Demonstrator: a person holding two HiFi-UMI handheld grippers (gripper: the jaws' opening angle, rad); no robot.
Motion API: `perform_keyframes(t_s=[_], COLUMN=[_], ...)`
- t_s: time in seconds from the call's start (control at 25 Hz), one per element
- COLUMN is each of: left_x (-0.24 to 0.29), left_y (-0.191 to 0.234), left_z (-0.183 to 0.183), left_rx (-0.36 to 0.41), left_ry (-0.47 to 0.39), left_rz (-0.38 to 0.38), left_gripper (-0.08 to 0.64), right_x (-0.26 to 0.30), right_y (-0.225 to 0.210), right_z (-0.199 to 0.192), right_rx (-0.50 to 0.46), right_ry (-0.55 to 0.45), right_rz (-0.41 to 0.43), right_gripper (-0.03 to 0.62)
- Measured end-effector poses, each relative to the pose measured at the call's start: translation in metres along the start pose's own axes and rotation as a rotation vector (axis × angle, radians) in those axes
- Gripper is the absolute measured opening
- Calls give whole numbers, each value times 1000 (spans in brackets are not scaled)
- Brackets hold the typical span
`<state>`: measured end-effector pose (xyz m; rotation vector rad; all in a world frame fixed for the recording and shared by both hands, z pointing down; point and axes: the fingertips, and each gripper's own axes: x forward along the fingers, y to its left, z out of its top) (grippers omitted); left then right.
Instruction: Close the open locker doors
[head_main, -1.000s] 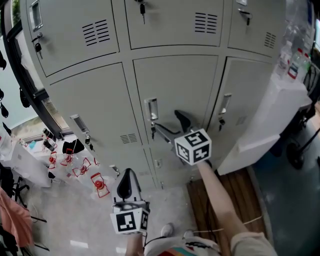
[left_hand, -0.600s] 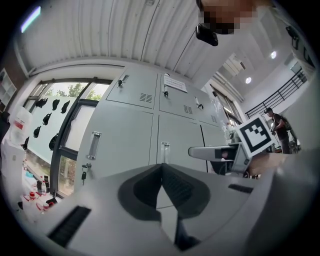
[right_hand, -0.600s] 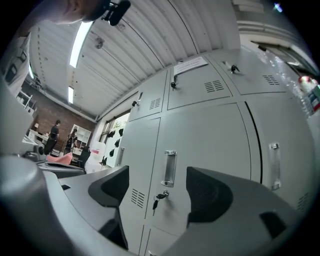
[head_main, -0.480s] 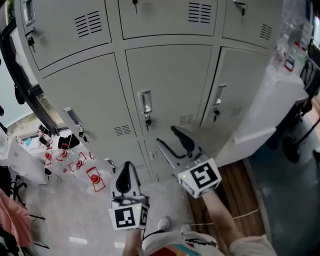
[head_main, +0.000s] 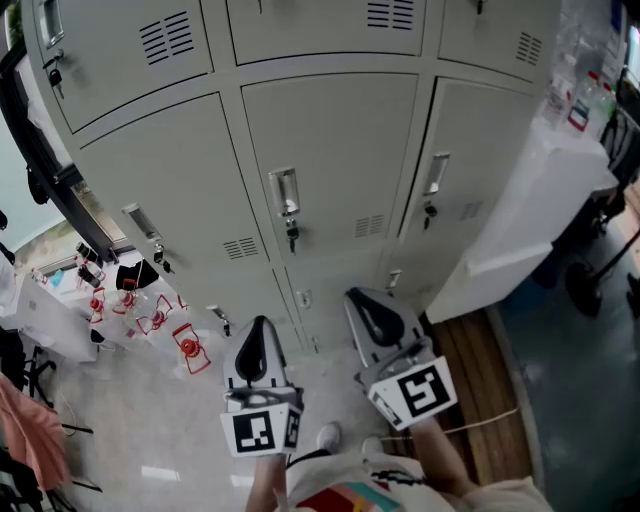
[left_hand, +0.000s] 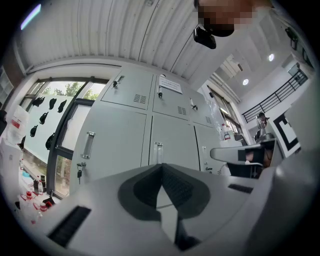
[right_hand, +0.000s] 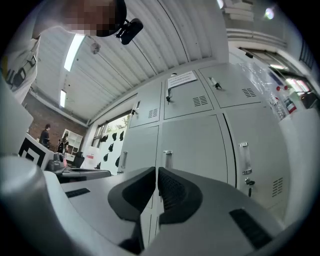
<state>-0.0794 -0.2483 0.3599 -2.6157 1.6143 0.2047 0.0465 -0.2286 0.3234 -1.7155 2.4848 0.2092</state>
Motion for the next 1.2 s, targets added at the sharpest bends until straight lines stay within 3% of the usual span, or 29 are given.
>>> perform_keyframes(t_s=[0.52, 1.2], left_x=[0, -4], left_y=[-14, -12], left_z=[1, 4], left_rx=[0, 13], left_ry=[-5, -2], left_rz=[-25, -12], left_gripper=[5, 5], right_x=[-19, -21], right_y=[-9, -2], right_z=[-5, -15], right_rx=[6, -15], right_ry=[25, 54], right_rz=[-43, -21], right_gripper=[6, 6])
